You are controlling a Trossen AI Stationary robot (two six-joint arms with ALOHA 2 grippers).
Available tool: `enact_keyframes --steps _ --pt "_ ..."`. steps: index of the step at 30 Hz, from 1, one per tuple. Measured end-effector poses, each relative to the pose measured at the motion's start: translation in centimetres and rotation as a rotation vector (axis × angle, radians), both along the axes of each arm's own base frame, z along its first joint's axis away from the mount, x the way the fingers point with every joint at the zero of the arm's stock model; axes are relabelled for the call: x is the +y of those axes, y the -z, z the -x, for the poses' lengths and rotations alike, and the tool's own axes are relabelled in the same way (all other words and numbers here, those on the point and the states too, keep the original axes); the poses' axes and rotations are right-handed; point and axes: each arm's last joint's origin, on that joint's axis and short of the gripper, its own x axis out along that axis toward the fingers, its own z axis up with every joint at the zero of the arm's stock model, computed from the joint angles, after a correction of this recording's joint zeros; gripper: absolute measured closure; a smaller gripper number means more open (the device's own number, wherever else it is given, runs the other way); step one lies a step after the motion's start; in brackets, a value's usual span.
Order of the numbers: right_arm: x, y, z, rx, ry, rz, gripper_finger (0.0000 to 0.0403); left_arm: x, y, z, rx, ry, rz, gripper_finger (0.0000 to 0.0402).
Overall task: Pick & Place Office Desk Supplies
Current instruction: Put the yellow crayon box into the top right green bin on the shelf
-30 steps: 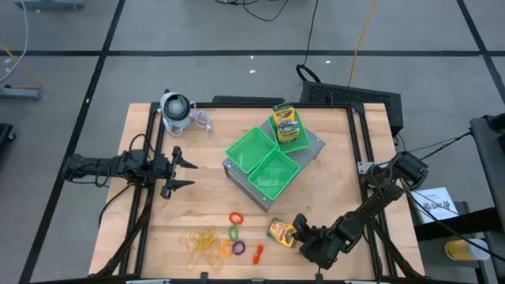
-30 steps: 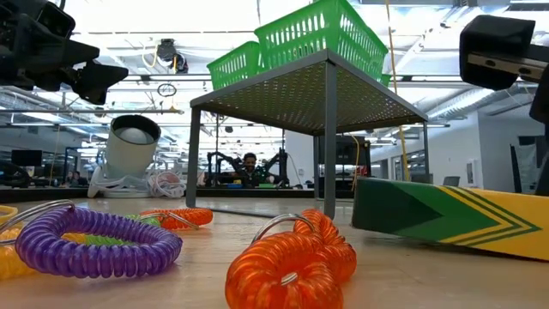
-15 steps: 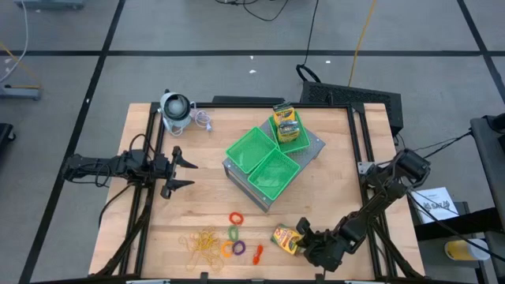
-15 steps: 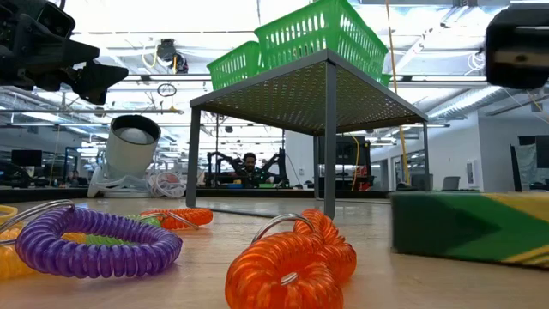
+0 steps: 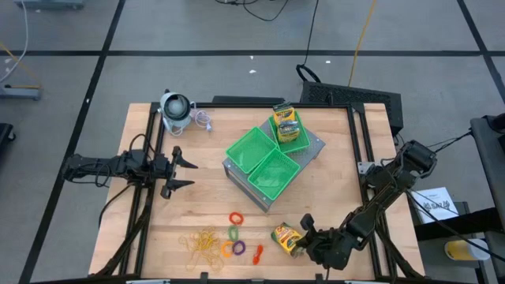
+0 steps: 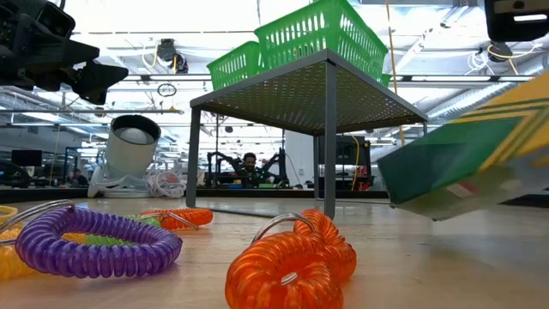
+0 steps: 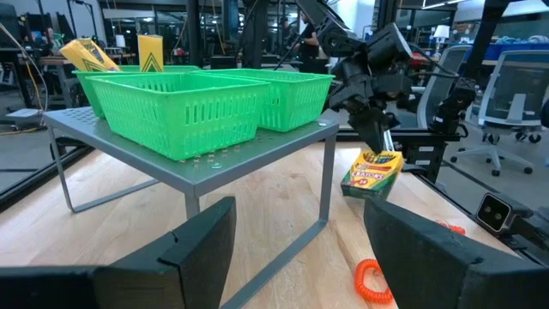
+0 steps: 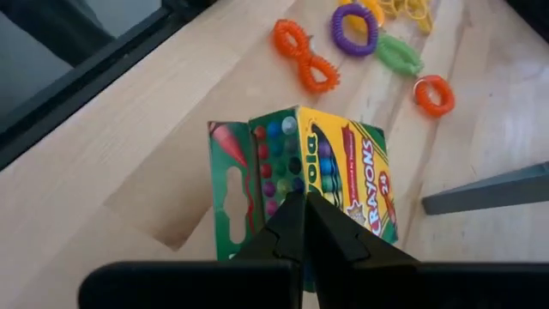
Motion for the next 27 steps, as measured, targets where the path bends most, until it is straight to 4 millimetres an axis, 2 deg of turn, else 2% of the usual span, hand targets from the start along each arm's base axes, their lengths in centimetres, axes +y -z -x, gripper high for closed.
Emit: enact_keyframes --steps 5,10,16,21,27 --pt "0.1 -1.0 0.3 0.046 -0.007 -0.139 0.0402 0.0 0.0 0.0 0.000 0.000 0.000 0.0137" --pt "-0.2 -3.3 1.1 0.147 -0.034 -0.380 0.0402 0.0 0.0 0.0 0.000 0.000 0.000 0.0137" --pt "-2.5 -6.3 1.8 0.286 0.098 -0.628 0.0402 0.0 0.0 0.0 0.000 0.000 0.000 0.0137" --pt "-5.2 -6.8 2.0 0.513 0.265 -0.744 0.0402 0.0 0.0 0.0 0.000 0.000 0.000 0.0137" --pt "-6.0 -6.6 1.4 0.741 0.262 -0.858 0.0402 0.0 0.0 0.0 0.000 0.000 0.000 0.0137"
